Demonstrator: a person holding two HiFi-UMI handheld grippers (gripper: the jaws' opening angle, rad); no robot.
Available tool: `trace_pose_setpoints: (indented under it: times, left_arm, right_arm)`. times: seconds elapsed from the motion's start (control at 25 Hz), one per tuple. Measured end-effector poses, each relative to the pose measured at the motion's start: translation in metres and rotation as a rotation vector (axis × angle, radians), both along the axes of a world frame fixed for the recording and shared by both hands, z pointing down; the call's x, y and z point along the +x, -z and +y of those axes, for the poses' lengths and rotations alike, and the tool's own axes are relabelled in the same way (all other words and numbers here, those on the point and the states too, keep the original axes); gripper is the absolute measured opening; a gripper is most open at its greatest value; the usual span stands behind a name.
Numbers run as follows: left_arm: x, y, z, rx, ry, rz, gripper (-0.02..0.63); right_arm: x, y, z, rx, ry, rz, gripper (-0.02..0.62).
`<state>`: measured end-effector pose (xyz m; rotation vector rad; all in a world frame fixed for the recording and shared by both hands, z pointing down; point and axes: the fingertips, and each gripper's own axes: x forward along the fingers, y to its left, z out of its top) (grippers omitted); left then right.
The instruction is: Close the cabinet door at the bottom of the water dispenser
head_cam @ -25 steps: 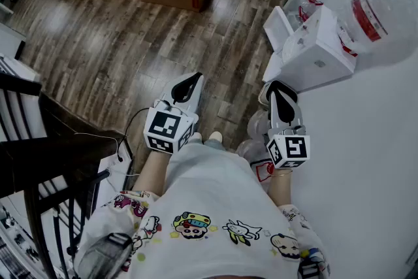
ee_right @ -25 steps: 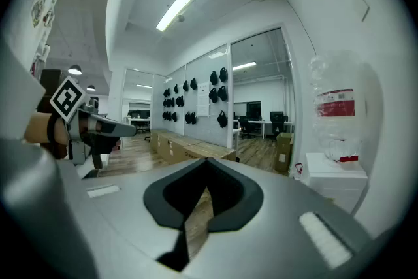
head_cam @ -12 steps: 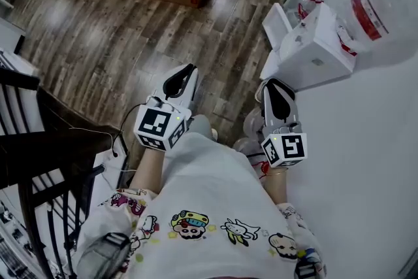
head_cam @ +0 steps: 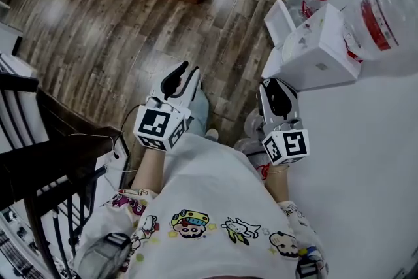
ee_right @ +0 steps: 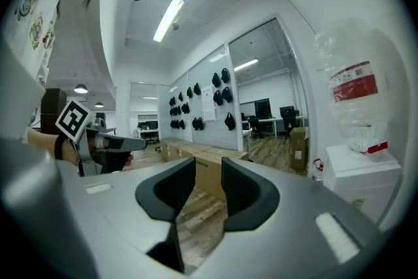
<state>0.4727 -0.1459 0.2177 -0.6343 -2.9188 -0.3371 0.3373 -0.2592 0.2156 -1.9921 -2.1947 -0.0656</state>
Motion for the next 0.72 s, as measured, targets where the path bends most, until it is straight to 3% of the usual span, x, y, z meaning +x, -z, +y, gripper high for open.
trace_pose_setpoints:
  times: [0.72]
  left_arm:
    - [-0.094,0.014,0.227,-0.018,-0.067,-0.004,0.121]
  right_arm:
    - [-0.091,0.011,0.215,-0.008,-0.06,0.009,0.144]
